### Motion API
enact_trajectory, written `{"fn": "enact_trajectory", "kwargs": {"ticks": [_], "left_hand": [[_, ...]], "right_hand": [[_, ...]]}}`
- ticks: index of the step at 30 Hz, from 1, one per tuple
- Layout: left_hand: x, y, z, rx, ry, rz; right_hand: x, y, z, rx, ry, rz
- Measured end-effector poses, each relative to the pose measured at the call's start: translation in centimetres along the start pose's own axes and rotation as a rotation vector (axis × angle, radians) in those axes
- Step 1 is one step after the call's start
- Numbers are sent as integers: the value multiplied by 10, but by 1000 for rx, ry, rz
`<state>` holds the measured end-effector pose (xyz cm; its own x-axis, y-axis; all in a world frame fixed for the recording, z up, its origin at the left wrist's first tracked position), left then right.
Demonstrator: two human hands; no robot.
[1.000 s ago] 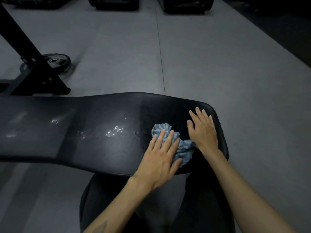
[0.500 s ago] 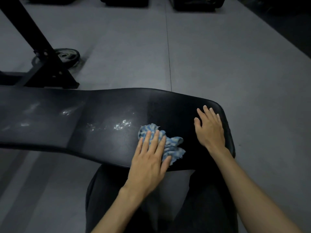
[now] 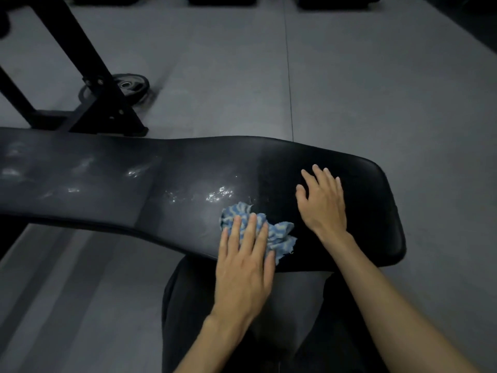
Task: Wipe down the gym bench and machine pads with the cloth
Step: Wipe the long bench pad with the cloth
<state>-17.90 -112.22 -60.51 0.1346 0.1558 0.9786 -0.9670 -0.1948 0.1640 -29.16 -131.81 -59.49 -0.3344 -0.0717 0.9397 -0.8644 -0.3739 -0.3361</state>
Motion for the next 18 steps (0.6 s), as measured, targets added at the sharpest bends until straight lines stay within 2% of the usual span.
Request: {"fn": "enact_trajectory", "kwargs": {"ticks": [4,5,9,11,16,18], "left_hand": [[-2,-1,-12,-224,-15,46],[-1,-10,-13,-228,-8,53],[5,-28,-9,57,52,16],[5,-17,-5,115,76,21],[8,-17,-3,-46,177,38],[11,-32,-3,-50,208,38]], "right_hand": [[2,-3,1,7,-8,10],[2,-3,0,3,-12,10],[1,-3,-1,-9,-12,2],[0,-4,-1,-12,-10,-8],[1,-4,-2,-14,-21,-9],[1,-4,-2,-12,-20,-8]]}}
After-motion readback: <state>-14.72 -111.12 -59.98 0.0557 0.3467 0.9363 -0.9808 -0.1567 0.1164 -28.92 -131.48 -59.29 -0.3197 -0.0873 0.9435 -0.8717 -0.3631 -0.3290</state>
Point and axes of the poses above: each hand's wrist, its own z-axis towards the middle knuckle, its own x-axis out of the back of the hand, y = z × x, the point moved 3 cm from there along z, towards the middle knuckle, and after that the axes turned 7 degrees about -y, right-handed, at the moved point
